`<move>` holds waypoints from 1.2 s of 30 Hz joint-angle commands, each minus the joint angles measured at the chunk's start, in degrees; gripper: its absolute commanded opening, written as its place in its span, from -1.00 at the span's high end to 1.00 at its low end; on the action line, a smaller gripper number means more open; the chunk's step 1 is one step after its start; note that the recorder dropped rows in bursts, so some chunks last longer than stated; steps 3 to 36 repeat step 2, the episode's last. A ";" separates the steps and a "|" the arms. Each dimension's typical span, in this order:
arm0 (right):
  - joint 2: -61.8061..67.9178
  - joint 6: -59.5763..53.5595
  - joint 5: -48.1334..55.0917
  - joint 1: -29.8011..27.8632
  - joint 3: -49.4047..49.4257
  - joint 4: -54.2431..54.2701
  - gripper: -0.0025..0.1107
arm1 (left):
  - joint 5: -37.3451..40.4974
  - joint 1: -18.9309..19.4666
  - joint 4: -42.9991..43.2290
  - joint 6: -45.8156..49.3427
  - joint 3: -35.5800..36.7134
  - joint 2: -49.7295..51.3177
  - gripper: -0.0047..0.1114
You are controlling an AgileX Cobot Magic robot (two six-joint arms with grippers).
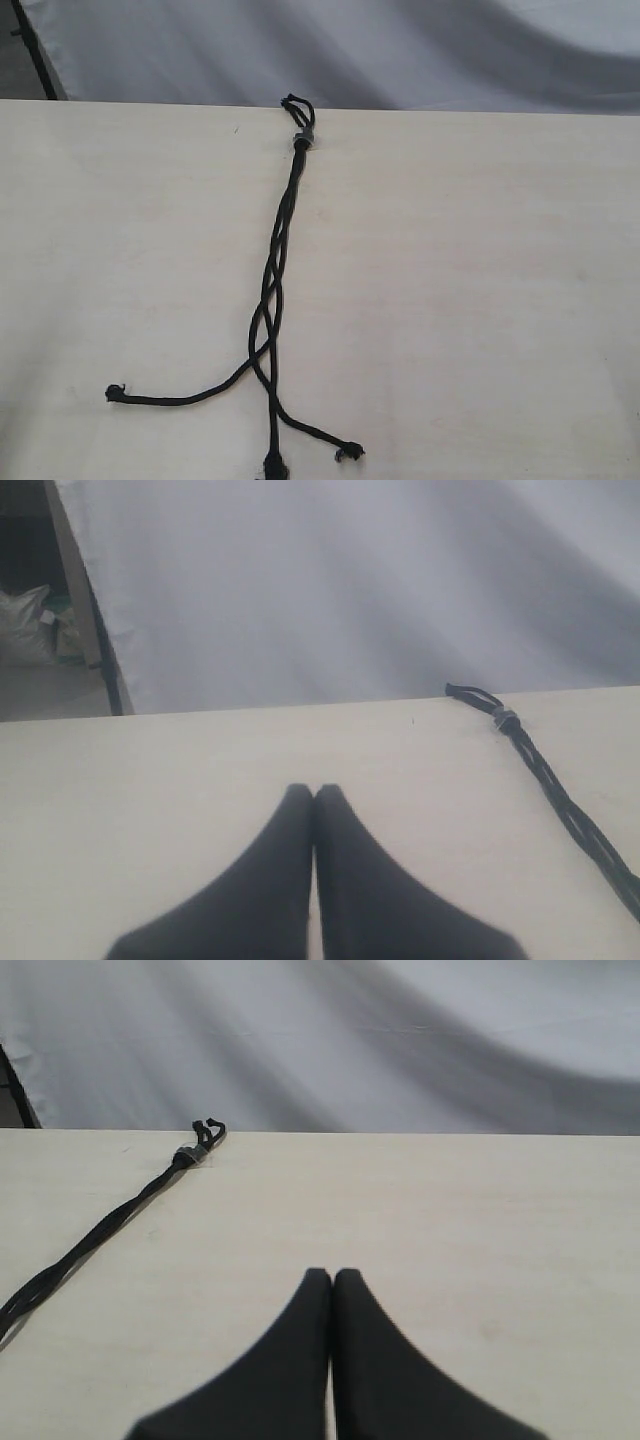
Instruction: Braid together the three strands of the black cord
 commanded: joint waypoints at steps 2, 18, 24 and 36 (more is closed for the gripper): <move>-0.40 0.01 -0.15 -0.42 0.17 -0.18 0.95 | 0.02 0.20 -0.32 0.00 0.13 -0.22 0.92; -0.40 0.01 -0.15 -0.42 0.17 -0.18 0.95 | 0.02 0.20 -0.32 0.00 0.13 -0.22 0.92; -0.40 0.01 -0.15 -0.42 0.17 -0.18 0.95 | 0.02 0.20 -0.32 0.00 0.13 -0.22 0.92; -0.40 0.01 -0.15 -0.42 0.17 -0.18 0.95 | 0.02 0.20 -0.32 0.00 0.13 -0.22 0.92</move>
